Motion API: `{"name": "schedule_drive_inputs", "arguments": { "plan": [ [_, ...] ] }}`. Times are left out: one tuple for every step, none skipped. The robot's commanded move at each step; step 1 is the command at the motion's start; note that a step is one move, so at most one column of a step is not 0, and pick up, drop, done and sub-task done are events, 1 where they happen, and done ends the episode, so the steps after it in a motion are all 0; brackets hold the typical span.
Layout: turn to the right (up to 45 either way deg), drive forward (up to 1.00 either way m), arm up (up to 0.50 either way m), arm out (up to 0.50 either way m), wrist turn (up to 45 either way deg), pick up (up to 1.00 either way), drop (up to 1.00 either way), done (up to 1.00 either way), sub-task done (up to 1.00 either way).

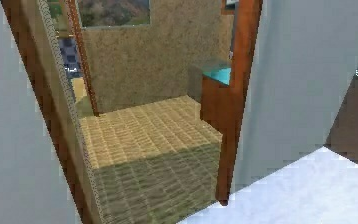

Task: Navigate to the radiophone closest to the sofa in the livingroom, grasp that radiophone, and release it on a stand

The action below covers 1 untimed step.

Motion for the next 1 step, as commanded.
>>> {"name": "schedule_drive_inputs", "arguments": {
  "plan": [
    [0.0, 0.75, 0.0, 0.0, 0.0, 0.0, 0.0, 0.0, 0.0]
  ]
}}
